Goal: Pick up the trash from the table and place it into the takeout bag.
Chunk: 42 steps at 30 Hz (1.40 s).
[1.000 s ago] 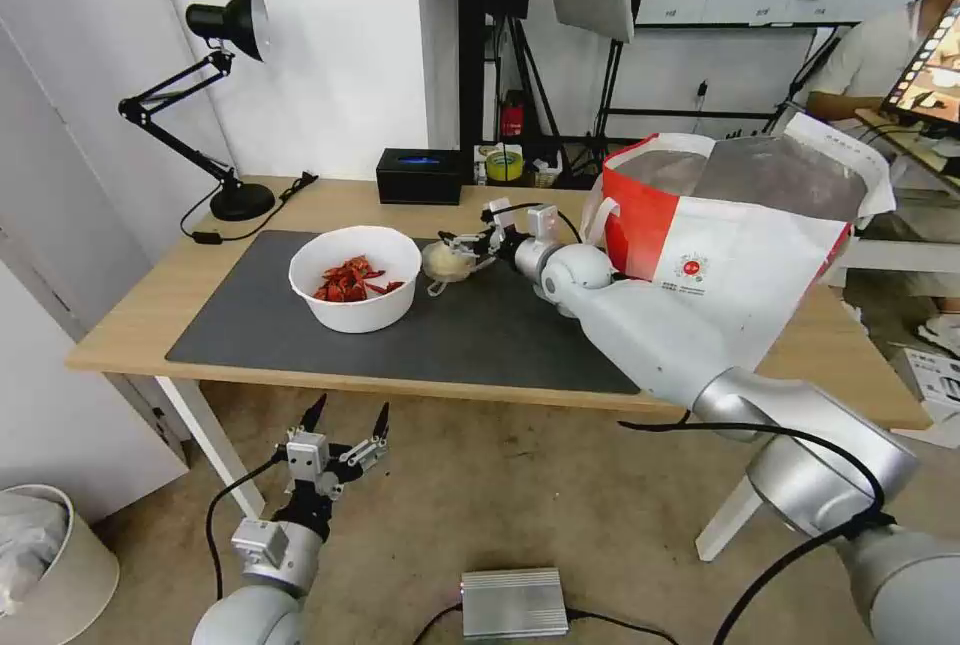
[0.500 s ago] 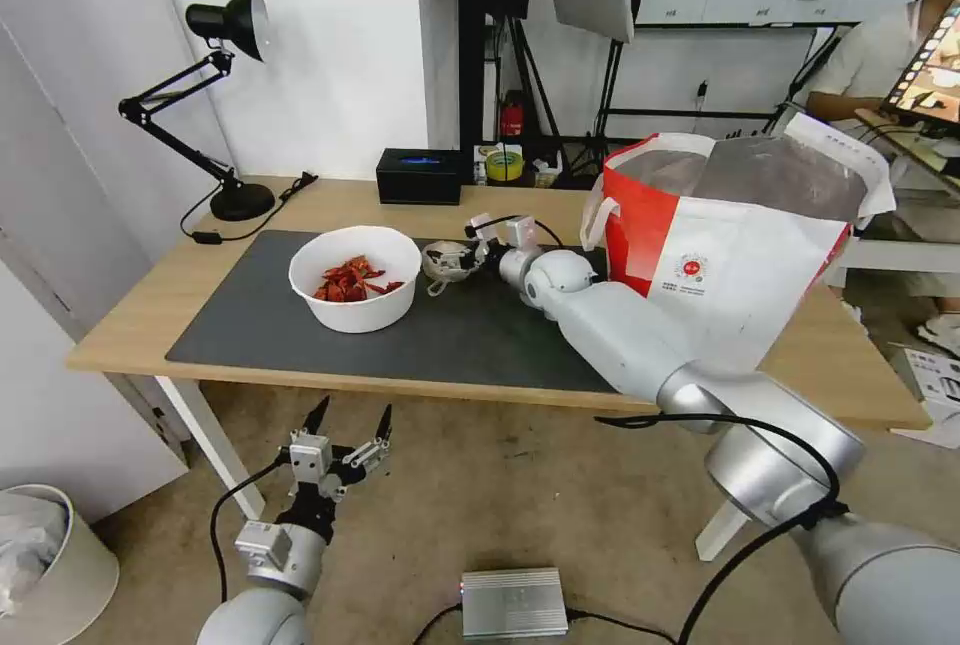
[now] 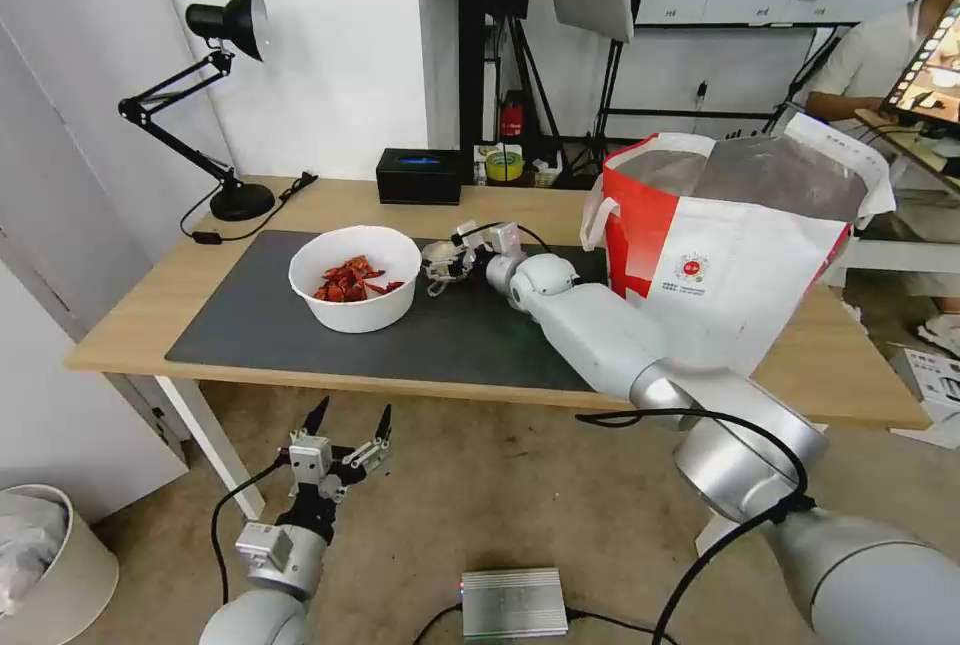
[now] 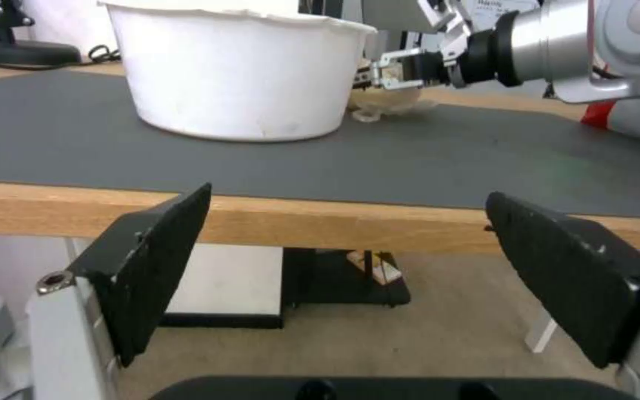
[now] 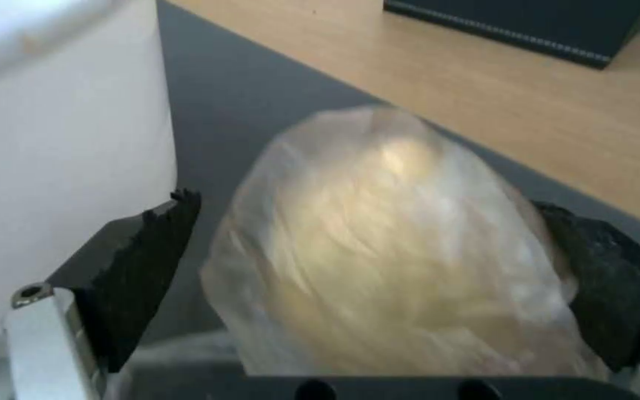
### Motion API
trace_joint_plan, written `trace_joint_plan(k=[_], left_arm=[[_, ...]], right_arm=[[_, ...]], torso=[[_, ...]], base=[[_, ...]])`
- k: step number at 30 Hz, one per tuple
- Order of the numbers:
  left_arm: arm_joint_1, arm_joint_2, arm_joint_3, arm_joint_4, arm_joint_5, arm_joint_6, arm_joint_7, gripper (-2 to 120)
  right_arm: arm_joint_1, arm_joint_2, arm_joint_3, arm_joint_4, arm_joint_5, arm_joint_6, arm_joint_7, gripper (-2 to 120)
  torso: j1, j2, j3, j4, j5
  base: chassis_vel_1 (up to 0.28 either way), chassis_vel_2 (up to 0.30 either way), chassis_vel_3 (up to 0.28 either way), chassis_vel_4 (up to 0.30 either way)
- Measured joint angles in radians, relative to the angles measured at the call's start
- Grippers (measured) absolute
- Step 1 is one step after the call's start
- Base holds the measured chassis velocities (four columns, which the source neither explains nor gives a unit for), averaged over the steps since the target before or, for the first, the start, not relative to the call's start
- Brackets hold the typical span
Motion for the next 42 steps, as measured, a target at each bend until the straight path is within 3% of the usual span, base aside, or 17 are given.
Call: trace_joint_plan(k=[5,9,22,26,29,30,33,35,37,38,41,42], left_arm=[[0.005,-0.001,0.001,0.004,0.006,-0.008,0.002,100],[0.005,0.000,0.000,0.006,0.006,-0.013,0.002,100],[0.005,0.002,0.000,0.006,0.007,-0.015,0.002,100],[0.004,0.003,0.001,0.006,0.006,-0.016,0.002,100],[0.004,0.005,0.002,0.000,0.006,-0.016,0.002,100],[0.004,0.007,0.002,-0.002,0.006,-0.016,0.002,100],[0.005,0.008,0.004,-0.002,0.006,-0.016,0.002,100],[0.005,0.009,0.009,-0.005,0.006,-0.016,0.001,100],[0.006,0.009,0.013,-0.007,0.006,-0.016,0.001,100],[0.006,0.009,0.013,-0.007,0.006,-0.016,0.001,100],[0.008,0.007,0.021,-0.012,0.011,-0.015,0.000,100],[0.008,0.007,0.021,-0.012,0.011,-0.015,0.000,100]], right_arm=[[-0.009,0.005,0.011,-0.009,-0.011,0.002,0.002,90],[-0.020,-0.002,0.014,0.016,0.000,0.000,0.020,70],[-0.041,-0.057,0.004,0.091,0.032,-0.020,0.054,28],[-0.069,-0.121,-0.009,0.199,0.079,-0.041,0.097,15],[-0.113,-0.214,-0.018,0.372,0.131,-0.073,0.146,7],[-0.142,-0.273,-0.019,0.475,0.151,-0.088,0.169,7],[-0.166,-0.314,-0.019,0.545,0.165,-0.097,0.185,7],[-0.222,-0.389,-0.012,0.676,0.182,-0.108,0.221,7],[-0.287,-0.464,0.020,0.818,0.195,-0.120,0.253,7],[-0.287,-0.464,0.020,0.818,0.195,-0.120,0.253,7],[-0.422,-0.600,0.115,1.047,0.200,-0.134,0.291,7],[-0.422,-0.600,0.115,1.047,0.200,-0.134,0.291,7]], torso=[[0.000,0.000,0.000,0.0001,0.0000],[0.000,0.000,0.000,0.0001,0.0001],[0.000,0.000,0.000,0.0001,0.0001],[0.000,0.000,0.000,0.0003,0.0002],[0.000,0.000,0.000,-0.0001,0.0004],[0.000,0.000,0.000,0.0000,0.0002],[0.000,0.000,0.000,0.0000,0.0002],[0.000,0.000,0.000,0.0001,0.0003],[0.000,0.000,0.000,0.0001,0.0004],[0.000,0.000,0.000,0.0001,0.0004],[0.000,0.000,0.000,-0.0001,0.0002],[0.000,0.000,0.000,-0.0001,0.0002]], base=[[0.000,0.000,0.000,0.000],[0.000,0.000,0.000,0.000],[0.000,0.000,0.000,0.000],[0.000,0.000,0.000,0.000],[0.000,0.000,0.000,0.000],[0.000,0.000,0.000,0.000],[0.000,0.000,0.000,0.000],[0.000,0.000,0.000,0.000],[0.000,0.000,0.000,0.000],[0.000,0.000,0.000,0.000],[0.000,0.000,0.000,0.000],[0.000,0.000,0.000,0.000]])
